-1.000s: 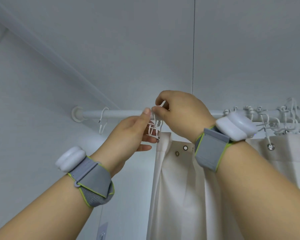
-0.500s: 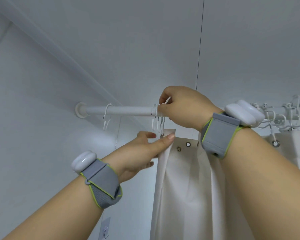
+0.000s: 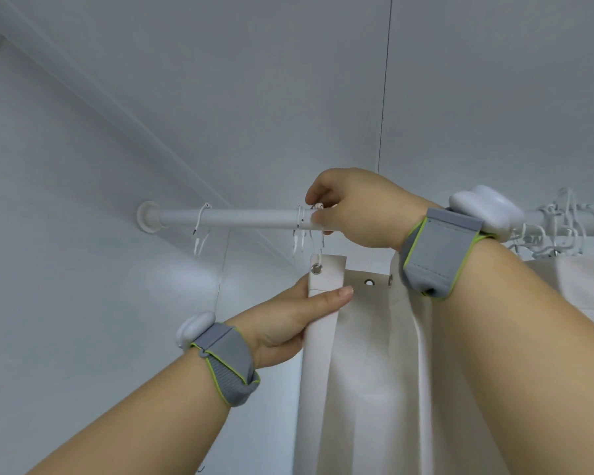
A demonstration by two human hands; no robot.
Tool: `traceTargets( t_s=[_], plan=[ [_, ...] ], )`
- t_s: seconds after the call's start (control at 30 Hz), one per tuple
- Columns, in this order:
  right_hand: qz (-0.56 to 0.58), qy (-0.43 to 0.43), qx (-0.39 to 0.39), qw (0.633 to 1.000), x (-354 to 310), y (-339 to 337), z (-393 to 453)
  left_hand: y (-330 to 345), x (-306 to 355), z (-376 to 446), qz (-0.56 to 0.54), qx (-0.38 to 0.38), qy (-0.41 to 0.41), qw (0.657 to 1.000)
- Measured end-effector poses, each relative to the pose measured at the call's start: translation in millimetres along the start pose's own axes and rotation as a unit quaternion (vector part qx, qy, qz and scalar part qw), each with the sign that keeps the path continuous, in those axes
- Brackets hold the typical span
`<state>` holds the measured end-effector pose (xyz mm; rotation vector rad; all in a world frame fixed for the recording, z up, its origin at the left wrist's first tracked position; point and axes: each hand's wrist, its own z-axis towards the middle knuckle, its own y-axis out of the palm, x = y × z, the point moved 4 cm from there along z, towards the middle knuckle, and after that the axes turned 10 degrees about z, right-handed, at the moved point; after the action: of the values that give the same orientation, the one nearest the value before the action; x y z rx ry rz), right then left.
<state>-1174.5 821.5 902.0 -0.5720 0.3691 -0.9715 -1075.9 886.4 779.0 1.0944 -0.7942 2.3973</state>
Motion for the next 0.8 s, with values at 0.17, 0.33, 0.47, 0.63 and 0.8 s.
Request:
traceTargets(
  t_s=[0.17, 0.33, 0.47, 0.63, 0.8],
  plan=[
    [-0.014, -0.012, 0.019, 1.0, 0, 1, -2, 2, -2, 2, 0.013, 0.071, 0.041, 0.997],
    [-0.042, -0.018, 0.037, 0.998, -4, 3, -4, -16, 9, -9, 0.064, 0.183, 0.108, 0.975],
    [-0.053, -0.009, 0.045, 0.998, -6, 2, -6, -28, 31, -19, 0.015, 0.262, 0.134, 0.956],
    [-0.088, -0.004, 0.065, 0.994, -7, -1, -12, -19, 37, -17, 0.054, 0.235, 0.111, 0.964],
    [-0.093, 0.002, 0.059, 0.994, -6, -4, -13, -7, 30, -7, 0.118, 0.13, 0.139, 0.975]
  ],
)
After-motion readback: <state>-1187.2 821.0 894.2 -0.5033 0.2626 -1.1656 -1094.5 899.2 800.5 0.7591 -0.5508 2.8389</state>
